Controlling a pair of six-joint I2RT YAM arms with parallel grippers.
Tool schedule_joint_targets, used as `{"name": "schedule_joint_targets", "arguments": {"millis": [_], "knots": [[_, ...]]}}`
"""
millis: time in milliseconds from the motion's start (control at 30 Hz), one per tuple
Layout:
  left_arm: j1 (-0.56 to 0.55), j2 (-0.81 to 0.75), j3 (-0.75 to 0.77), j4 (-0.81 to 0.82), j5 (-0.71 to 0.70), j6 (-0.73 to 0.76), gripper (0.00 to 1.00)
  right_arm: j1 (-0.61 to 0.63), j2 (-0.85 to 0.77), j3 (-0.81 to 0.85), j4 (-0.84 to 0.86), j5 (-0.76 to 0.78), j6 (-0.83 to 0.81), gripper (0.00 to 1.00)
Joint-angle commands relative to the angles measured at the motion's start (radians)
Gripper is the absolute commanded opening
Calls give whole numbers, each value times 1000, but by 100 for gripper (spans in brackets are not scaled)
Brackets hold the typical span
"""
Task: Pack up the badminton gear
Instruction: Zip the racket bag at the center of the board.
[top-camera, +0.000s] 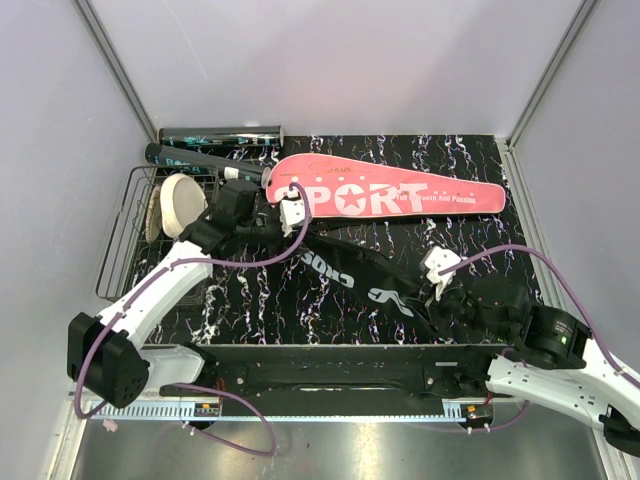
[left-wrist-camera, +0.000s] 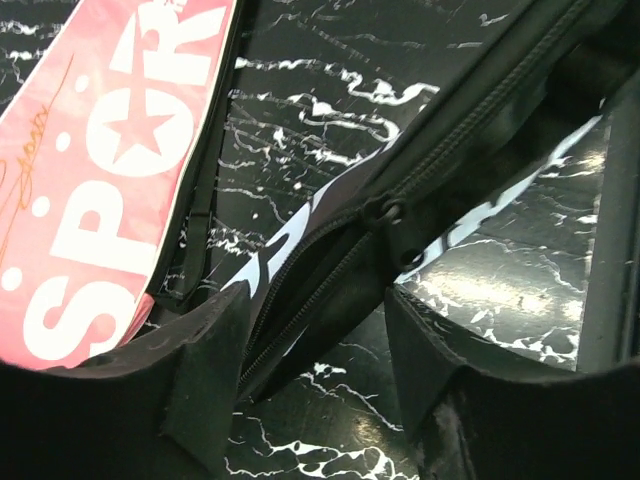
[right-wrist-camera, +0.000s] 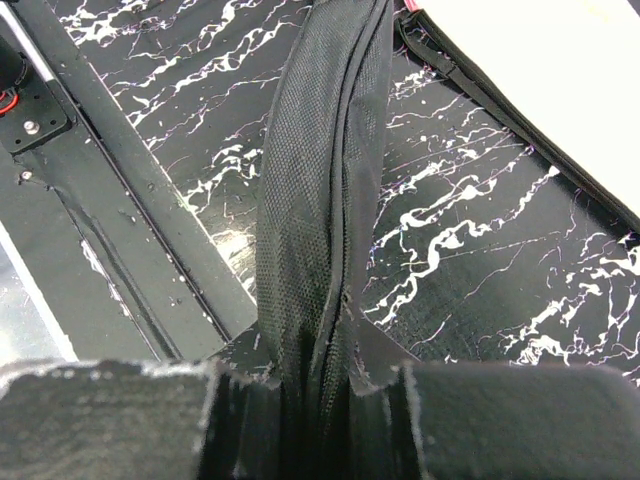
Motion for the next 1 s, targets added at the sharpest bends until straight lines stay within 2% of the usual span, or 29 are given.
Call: {"name": "schedule_joint_targets", "arguments": {"millis": [0,33,100,133,233,267,300,333,433,467,500,567,633,733,867,967], "knots": [[8,14,-45,186,-76,-1,54,0,-19,67,161,49,13,0],[7,12,-47,207,-99,-2,45,0,-14,62,161,63,20,0],[6,14,-41,206,-104,1,34,2,12,56,159,106,26,0],[6,12,-44,217,-114,-1,22,0,26,56,158,117,29,0],[3,3,-42,226,-139,-15,1,0,105,53,132,335,81,33],[2,-1,-39,223,-143,-25,0,-3,171,53,122,389,95,76],[-7,-4,-41,221,-157,-30,0,-7,213,61,106,426,111,88],[-18,-7,-41,225,-171,-38,0,-13,259,70,81,436,134,97],[-73,3,-29,229,-277,-93,0,-81,417,93,76,427,226,100],[-96,9,-22,238,-316,-183,0,-116,488,101,72,399,254,100],[-107,15,-15,243,-409,-234,0,-150,518,102,69,388,286,100],[-148,32,1,231,-464,-336,0,-154,573,127,46,407,392,100],[-194,23,-30,279,-614,-392,0,-151,573,136,56,445,446,100],[-263,25,-39,284,-685,-423,0,-203,575,186,-2,570,420,100],[-291,46,-24,287,-686,-385,0,-343,577,245,-23,614,281,100],[-293,74,16,269,-720,-368,0,-401,532,271,-40,612,204,100]]}}
